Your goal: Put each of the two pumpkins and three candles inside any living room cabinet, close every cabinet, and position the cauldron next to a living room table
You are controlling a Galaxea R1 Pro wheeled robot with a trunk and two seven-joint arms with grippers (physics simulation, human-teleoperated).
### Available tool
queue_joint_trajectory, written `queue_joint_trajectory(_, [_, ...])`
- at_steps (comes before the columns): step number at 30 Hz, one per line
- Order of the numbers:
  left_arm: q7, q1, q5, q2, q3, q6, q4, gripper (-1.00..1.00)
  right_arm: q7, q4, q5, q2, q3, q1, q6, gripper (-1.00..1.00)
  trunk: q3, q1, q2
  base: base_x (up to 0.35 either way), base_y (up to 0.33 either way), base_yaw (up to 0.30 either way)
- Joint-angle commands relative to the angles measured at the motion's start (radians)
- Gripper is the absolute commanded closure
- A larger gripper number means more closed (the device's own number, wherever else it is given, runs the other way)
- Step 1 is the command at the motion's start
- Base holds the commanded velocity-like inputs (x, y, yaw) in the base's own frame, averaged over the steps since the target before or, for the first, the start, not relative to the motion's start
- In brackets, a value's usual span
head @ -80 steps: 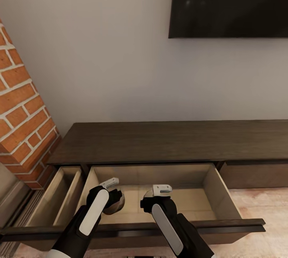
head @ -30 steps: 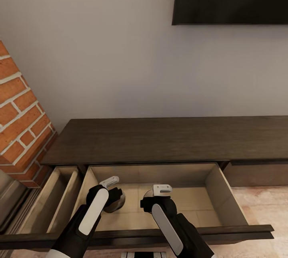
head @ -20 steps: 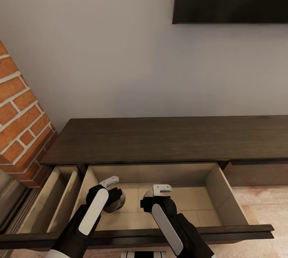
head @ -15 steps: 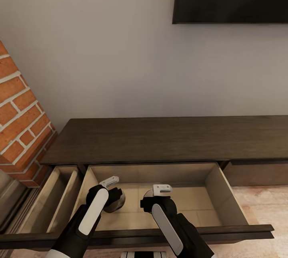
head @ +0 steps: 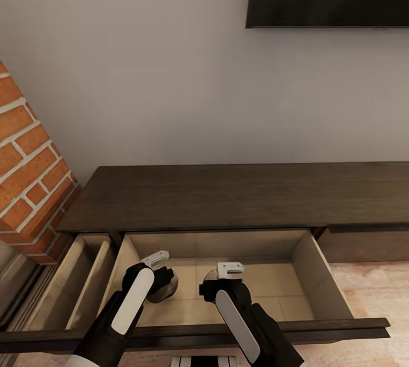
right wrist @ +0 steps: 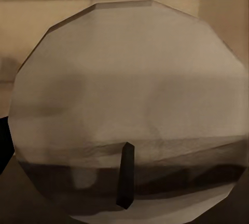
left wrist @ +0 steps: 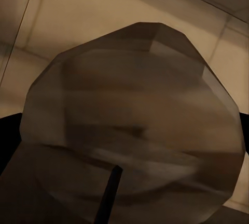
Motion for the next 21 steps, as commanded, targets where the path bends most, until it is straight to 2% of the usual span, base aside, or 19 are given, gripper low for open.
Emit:
queue_joint_trajectory(1, [0.008,-0.001,0.006,0.000,-0.001,0.004,-0.001,-1.00,-0.012,-0.001,-0.012,0.000,0.002,-0.001,0.000,1.00,-0.001,0.000,0.000,0.000,0.000,0.000])
queue_joint_trajectory(21, [0.008,0.000,0.006,0.000,-0.001,0.004,-0.005,-1.00,-0.012,-0.001,-0.012,0.000,0.002,-0.001,0.001,1.00,-0.001,0.000,0.000,0.000,0.000,0.000])
